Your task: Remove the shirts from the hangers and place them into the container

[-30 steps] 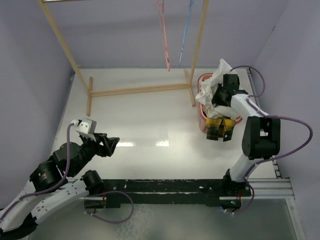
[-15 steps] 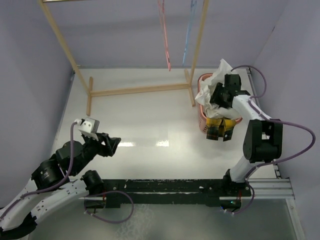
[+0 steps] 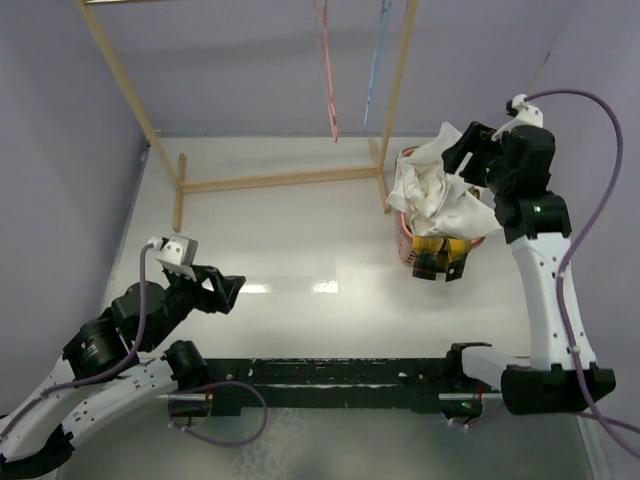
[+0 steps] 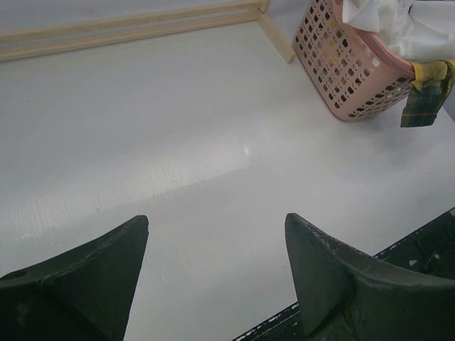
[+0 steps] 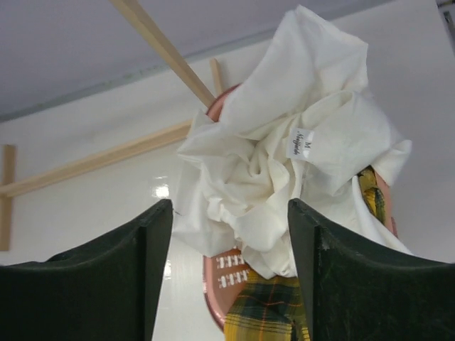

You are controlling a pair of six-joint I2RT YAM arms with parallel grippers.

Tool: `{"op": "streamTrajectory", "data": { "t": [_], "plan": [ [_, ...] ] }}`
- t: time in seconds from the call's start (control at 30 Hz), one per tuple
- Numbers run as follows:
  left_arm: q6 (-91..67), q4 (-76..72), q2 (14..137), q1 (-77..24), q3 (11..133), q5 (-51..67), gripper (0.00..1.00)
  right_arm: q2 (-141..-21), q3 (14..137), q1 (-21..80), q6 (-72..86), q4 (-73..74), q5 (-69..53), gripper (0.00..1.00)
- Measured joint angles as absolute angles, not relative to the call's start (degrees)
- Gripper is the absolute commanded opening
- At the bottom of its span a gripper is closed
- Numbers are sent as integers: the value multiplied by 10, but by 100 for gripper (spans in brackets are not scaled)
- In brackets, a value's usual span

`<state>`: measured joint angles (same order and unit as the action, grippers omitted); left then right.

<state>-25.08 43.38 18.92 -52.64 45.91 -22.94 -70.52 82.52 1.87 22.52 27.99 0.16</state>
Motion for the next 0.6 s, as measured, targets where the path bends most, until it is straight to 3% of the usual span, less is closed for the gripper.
{"op": "streamTrajectory", "data": {
  "t": [0.3,0.43,0.6],
  "plan": [
    [-365,470,226,-526,485,-317,88,-495,738,19,228,249,-105,79],
    [-403,491,234,-526,495,-353,83,-465,718,19,228,249,-148,79],
    [-411,498,234,-526,495,-366,88,-451,679,19,224,260,-180,79]
  ]
}}
